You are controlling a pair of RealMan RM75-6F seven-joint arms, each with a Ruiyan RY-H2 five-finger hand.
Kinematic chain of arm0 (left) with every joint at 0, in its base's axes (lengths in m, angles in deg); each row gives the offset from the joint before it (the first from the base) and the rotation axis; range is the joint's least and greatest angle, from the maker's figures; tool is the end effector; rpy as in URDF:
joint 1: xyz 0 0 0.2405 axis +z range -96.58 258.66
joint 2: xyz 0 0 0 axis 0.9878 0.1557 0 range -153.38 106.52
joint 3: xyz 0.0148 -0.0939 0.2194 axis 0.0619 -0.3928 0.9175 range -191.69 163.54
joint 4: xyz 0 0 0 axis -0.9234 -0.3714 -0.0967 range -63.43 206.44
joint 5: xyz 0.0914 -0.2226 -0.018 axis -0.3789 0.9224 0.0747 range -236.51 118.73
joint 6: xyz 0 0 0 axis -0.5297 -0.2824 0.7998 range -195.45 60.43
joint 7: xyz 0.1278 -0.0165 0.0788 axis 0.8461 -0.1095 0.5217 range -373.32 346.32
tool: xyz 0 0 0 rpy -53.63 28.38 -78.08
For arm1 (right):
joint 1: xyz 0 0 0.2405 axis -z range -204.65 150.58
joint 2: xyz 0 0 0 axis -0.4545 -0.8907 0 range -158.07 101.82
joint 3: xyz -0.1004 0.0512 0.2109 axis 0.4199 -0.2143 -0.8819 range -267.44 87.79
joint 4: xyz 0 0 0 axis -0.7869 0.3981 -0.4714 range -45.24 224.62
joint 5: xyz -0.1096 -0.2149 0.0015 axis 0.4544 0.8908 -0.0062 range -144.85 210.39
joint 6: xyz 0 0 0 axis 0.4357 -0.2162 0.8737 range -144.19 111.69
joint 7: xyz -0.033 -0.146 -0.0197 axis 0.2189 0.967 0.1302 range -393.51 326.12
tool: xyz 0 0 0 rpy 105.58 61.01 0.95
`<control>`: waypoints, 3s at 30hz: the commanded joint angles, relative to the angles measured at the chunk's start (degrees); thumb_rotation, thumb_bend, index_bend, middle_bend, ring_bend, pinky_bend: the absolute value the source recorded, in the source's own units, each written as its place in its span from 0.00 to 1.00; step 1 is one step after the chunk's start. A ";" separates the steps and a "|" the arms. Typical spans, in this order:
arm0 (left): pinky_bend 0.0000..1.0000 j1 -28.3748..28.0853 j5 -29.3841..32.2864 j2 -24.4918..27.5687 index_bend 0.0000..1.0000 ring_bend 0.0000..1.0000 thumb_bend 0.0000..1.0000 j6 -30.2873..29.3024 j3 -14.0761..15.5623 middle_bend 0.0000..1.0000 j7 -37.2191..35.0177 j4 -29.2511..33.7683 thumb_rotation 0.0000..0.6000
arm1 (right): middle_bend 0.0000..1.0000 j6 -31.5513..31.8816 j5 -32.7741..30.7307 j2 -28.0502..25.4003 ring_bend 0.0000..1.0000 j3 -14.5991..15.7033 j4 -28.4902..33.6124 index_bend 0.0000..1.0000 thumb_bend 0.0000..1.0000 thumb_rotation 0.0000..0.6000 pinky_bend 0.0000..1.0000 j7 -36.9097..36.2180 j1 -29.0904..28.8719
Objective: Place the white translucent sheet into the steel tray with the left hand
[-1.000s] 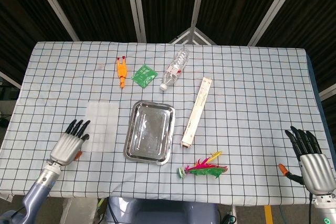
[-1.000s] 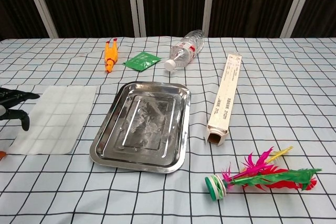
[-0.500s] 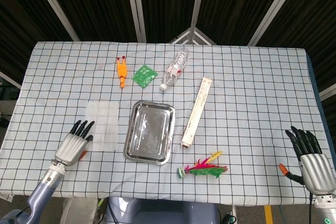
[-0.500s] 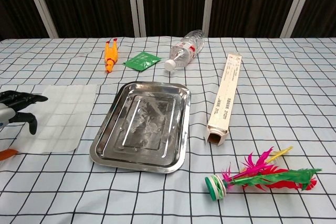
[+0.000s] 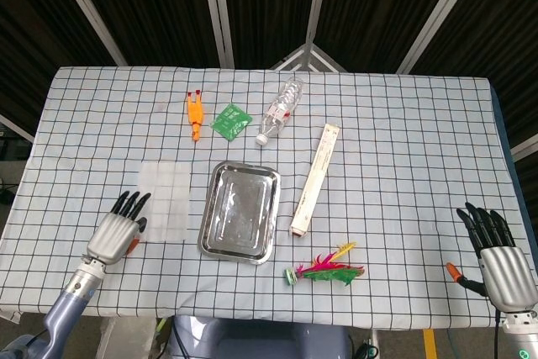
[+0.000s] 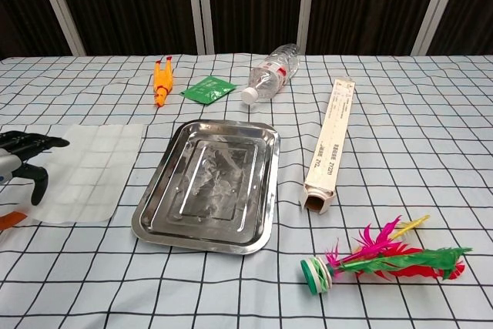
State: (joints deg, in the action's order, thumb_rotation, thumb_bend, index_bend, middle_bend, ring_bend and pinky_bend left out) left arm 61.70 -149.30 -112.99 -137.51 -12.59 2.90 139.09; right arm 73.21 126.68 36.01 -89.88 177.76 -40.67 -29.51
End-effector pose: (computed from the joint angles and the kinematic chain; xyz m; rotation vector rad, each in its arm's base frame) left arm -0.2874 0.2438 -0.0316 -1.8793 -0.6404 -0.7037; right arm -0.3123 -0.1645 0.1256 1.4509 -0.8980 0.9978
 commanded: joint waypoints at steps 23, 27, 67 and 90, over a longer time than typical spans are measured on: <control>0.00 -7.01 -0.72 5.31 0.59 0.00 0.49 -3.72 -9.57 0.06 2.69 12.55 1.00 | 0.00 -0.10 0.09 -0.02 0.00 -0.03 0.14 0.00 0.29 1.00 0.00 0.01 -0.07; 0.00 -9.94 -0.07 6.64 0.59 0.00 0.49 -4.17 -14.25 0.06 6.11 20.83 1.00 | 0.00 -0.10 0.12 -0.03 0.00 -0.02 0.04 0.00 0.29 1.00 0.00 -0.15 -0.09; 0.00 -12.69 -6.12 -1.63 0.58 0.00 0.49 0.73 -0.72 0.09 8.19 17.25 1.00 | 0.00 -0.06 -0.01 -0.20 0.00 0.02 0.43 0.00 0.29 1.00 0.00 -0.71 0.06; 0.00 -13.28 -1.91 -4.57 0.24 0.00 0.34 4.37 -1.68 0.00 9.58 12.88 1.00 | 0.00 -0.13 0.15 -0.34 0.00 0.04 0.25 0.00 0.29 1.00 0.00 -1.47 -0.06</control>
State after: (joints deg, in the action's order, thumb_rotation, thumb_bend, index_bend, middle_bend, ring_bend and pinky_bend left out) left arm 48.21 -151.66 -118.01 -133.31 -14.34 12.44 151.75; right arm 73.07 126.82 35.67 -89.85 178.00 -42.15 -29.56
